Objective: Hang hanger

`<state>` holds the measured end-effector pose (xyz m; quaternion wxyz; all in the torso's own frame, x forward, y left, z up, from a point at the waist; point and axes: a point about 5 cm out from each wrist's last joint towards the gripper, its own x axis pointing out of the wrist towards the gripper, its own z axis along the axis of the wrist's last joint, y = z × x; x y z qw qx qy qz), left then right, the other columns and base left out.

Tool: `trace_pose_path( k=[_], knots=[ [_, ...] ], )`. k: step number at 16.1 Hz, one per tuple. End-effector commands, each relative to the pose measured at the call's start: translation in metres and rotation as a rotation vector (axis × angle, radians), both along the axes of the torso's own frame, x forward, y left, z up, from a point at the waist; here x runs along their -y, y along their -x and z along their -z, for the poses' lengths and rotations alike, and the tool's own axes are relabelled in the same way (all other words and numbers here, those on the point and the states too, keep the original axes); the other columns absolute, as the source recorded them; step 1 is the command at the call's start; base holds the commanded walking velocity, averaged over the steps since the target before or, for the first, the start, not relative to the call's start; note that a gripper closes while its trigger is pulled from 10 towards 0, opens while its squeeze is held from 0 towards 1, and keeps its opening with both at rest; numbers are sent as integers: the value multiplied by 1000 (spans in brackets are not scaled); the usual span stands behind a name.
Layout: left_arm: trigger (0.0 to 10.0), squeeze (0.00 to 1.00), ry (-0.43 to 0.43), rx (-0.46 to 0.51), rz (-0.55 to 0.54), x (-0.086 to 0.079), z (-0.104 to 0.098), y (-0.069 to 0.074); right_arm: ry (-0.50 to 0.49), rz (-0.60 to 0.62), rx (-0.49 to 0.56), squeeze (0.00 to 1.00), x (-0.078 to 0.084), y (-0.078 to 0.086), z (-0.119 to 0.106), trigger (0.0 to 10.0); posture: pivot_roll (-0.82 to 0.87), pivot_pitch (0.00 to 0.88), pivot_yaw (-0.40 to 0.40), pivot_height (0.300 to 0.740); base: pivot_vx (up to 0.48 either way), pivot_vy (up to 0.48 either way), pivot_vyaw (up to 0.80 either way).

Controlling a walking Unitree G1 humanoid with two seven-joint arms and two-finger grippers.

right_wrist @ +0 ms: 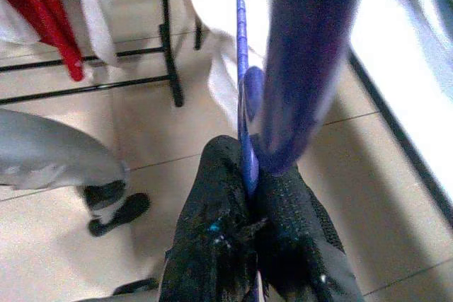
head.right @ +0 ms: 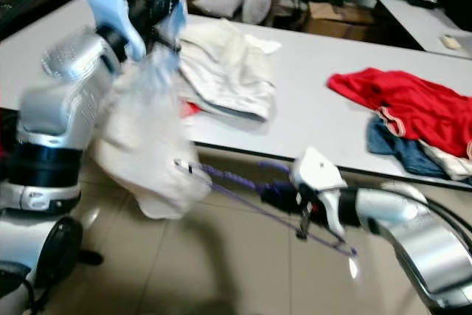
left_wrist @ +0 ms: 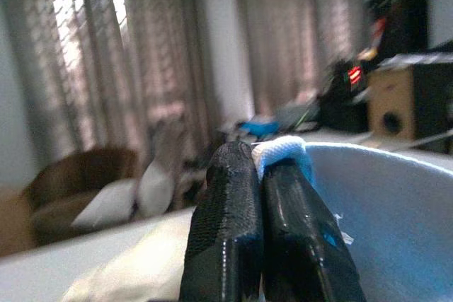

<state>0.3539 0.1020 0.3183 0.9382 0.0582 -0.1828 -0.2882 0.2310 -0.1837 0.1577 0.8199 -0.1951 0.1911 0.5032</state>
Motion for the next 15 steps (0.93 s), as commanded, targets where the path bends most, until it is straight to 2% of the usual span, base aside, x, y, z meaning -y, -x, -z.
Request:
trace_pose_path(
  k=[1,5,8,12,15],
  knots=[
    [10000,0,-7,53,72,13,-18,9,11,-4,19,0,-1,-4,-3,10000,-28,0,-58,740,364,0,0],
    [10000,0,19,56,157,21,-29,20,-7,-41,49,0,-6,-16,-10,10000,-23,0,-63,740,367,0,0],
    [10000,0,22,22,173,26,-25,21,-85,-102,48,0,-10,-12,-22,10000,-22,0,-62,740,377,0,0],
    [10000,0,63,1,264,38,-26,29,-124,-77,75,0,-11,-18,-27,10000,-30,0,-53,740,382,0,0],
    [10000,0,83,-4,313,45,-30,35,-188,-48,124,0,-16,-32,-36,10000,-30,0,-53,740,382,0,0]
  ],
)
